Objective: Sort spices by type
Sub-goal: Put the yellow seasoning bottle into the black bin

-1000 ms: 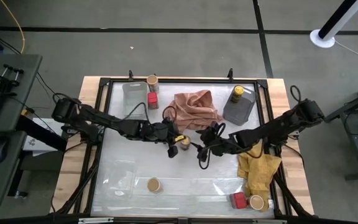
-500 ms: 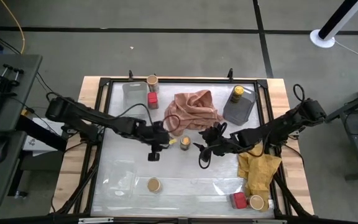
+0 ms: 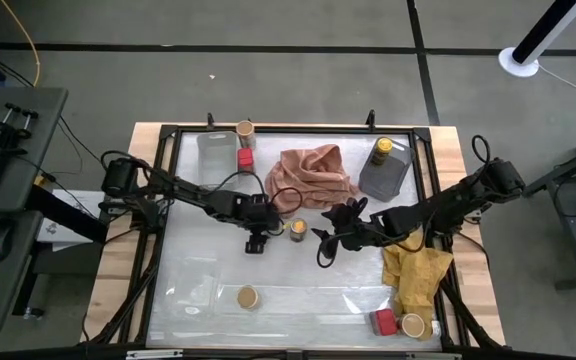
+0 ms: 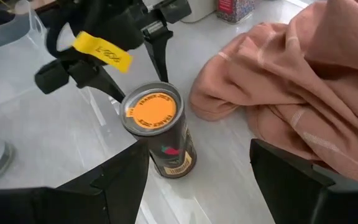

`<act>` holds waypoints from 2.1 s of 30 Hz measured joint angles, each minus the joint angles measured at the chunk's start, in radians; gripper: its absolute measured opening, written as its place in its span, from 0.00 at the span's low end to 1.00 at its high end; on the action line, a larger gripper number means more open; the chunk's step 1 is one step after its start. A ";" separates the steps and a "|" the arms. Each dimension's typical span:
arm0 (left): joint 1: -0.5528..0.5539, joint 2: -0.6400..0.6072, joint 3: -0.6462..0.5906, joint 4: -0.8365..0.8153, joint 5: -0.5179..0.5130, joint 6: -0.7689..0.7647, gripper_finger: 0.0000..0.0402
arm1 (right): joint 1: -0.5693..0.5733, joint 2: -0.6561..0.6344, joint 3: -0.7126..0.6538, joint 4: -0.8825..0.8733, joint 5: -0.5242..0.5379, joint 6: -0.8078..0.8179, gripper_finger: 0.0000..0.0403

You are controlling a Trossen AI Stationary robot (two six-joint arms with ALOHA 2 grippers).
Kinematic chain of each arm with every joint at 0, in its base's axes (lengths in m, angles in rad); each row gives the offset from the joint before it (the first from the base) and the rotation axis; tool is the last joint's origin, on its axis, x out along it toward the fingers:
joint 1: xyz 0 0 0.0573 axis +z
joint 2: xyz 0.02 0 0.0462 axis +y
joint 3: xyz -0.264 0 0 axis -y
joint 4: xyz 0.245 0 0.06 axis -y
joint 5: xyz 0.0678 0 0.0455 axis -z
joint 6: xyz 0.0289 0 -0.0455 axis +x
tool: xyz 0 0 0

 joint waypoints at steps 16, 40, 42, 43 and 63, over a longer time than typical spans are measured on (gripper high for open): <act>-0.007 0.060 0.005 0.033 0.043 0.066 0.14 | 0.000 0.000 0.000 -0.007 -0.003 0.000 0.68; -0.003 -0.433 0.000 0.802 0.401 -0.484 0.00 | -0.061 -0.303 0.002 0.326 -0.325 -0.196 0.68; -0.009 -0.411 0.001 0.919 0.451 -0.566 0.00 | -0.052 -0.295 0.002 0.334 -0.339 -0.254 0.68; -0.015 -0.397 0.001 0.973 0.470 -0.603 0.00 | -0.047 -0.291 0.002 0.339 -0.341 -0.284 0.68; -0.120 -0.043 -0.019 1.650 -0.191 -1.076 0.00 | 0.150 -0.288 0.269 -0.063 0.049 -0.894 0.65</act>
